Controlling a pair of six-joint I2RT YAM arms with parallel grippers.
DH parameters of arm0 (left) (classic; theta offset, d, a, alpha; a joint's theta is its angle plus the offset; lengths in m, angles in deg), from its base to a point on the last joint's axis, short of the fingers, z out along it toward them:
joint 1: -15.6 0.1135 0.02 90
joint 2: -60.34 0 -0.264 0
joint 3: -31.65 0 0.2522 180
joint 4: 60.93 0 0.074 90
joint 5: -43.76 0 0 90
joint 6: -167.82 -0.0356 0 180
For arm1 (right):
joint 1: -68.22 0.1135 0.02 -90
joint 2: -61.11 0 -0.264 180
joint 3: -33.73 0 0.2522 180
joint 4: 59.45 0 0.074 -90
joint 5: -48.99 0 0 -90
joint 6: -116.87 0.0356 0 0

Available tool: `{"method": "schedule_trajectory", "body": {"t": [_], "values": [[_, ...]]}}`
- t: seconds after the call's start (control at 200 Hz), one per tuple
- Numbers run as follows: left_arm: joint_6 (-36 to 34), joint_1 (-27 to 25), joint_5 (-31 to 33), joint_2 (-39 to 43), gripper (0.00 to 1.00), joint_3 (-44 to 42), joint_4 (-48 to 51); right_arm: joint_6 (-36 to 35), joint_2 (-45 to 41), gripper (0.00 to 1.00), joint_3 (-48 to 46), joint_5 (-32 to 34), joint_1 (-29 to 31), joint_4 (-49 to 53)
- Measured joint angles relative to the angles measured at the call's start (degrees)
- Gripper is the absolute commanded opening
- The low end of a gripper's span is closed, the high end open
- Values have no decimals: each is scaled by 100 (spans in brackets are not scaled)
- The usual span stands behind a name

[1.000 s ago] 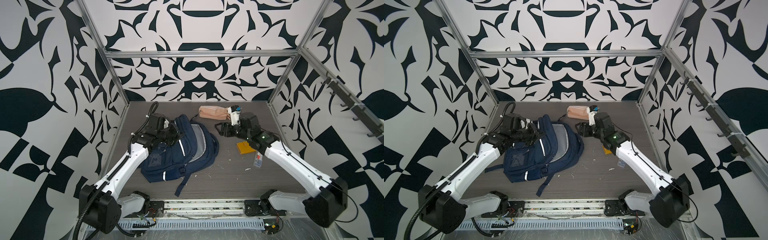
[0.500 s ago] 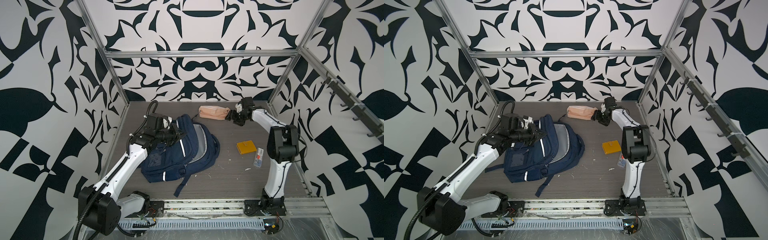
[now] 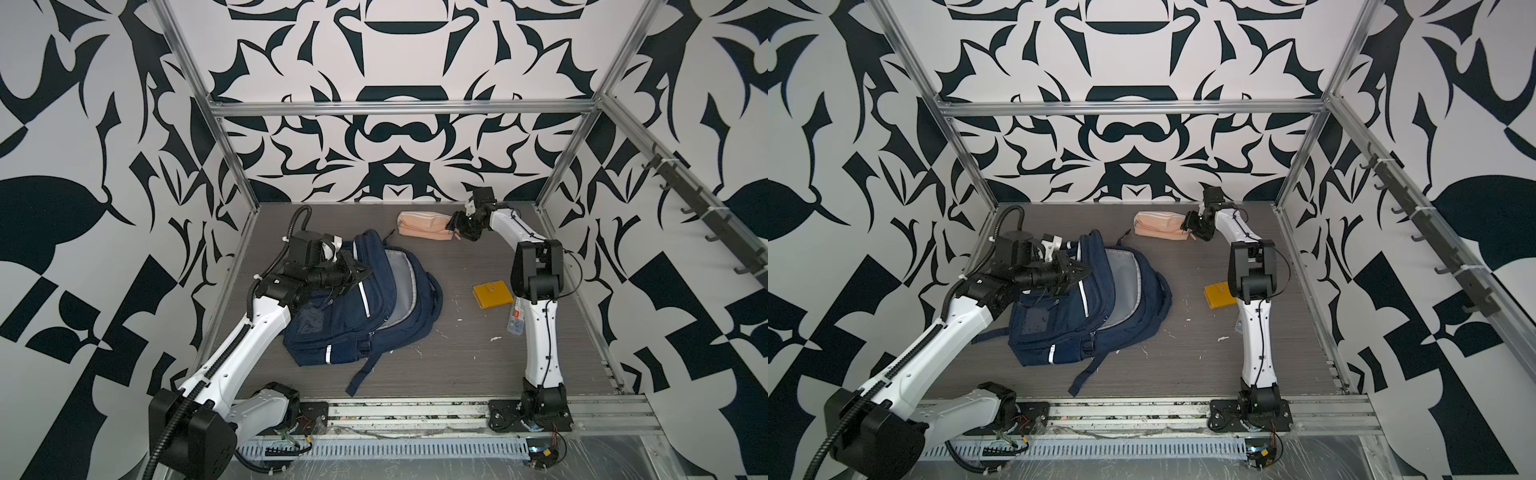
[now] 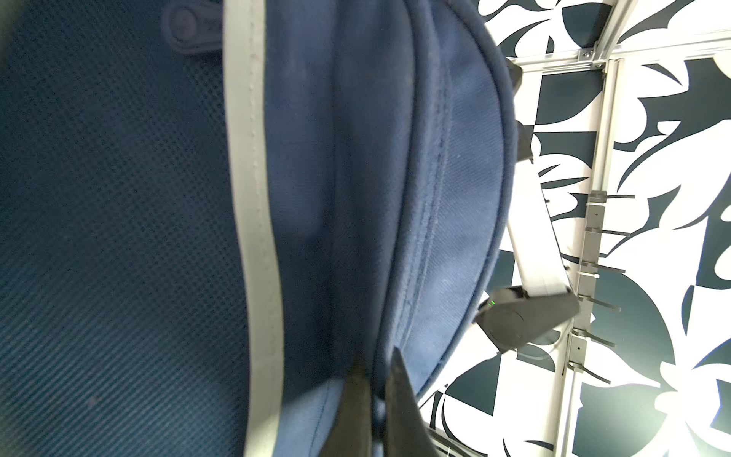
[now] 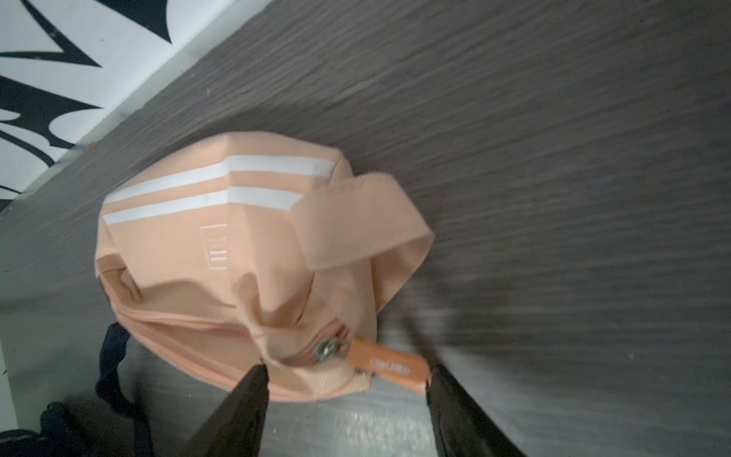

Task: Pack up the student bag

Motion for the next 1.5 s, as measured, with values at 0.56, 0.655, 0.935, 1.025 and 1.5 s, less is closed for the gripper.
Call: {"method": "schedule_trajectory", "body": {"t": [0.56,0.655,0.935,1.025,1.5], "values": [[-35,0,-66,-120,0,0,-2,170,35,0,-286,63,0,-472],[-50,-2,-63,-120,0,0,-2,83,-118,0,-531,105,0,-535],[-229,0,-85,-120,0,0,-7,-7,-1357,0,-2153,229,0,-861],[-492,42,-195,-122,0,26,22,164,-2022,0,-2848,210,0,-1143],[-1143,420,-1320,-238,0,120,160,723,-5600,0,-5040,457,-44,-1711]]}}
